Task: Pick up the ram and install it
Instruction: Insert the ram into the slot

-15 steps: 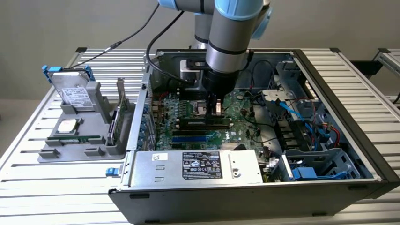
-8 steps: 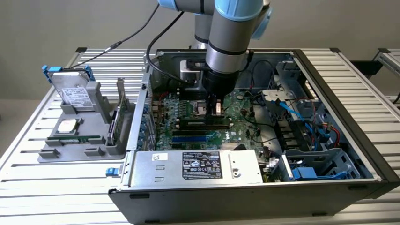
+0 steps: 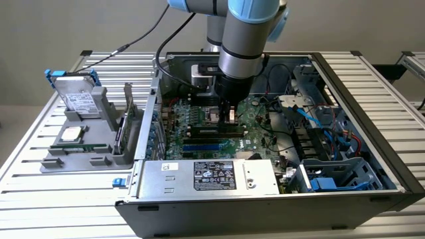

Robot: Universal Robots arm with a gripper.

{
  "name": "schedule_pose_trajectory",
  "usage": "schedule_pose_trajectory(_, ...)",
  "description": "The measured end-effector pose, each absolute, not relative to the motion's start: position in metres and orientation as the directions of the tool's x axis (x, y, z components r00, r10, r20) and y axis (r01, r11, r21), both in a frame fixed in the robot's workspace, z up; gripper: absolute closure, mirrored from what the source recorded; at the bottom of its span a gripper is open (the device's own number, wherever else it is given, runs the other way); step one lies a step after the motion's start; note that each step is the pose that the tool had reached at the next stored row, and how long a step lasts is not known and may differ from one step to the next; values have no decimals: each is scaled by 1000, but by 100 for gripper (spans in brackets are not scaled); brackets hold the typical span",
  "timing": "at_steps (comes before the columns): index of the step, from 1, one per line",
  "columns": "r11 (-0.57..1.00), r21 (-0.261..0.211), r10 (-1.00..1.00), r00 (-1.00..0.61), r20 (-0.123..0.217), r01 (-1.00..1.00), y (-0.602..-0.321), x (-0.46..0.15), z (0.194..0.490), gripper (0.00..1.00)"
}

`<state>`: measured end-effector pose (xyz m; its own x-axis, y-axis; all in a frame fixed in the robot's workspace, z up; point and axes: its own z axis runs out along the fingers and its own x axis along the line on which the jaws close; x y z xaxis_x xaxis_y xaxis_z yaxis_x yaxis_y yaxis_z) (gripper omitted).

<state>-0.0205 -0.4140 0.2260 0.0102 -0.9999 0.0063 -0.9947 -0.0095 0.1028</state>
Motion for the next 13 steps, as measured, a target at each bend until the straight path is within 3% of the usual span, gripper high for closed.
schedule_pose_trajectory(13, -9, 106, -1000, 10, 6, -994, -413, -20, 224, 87)
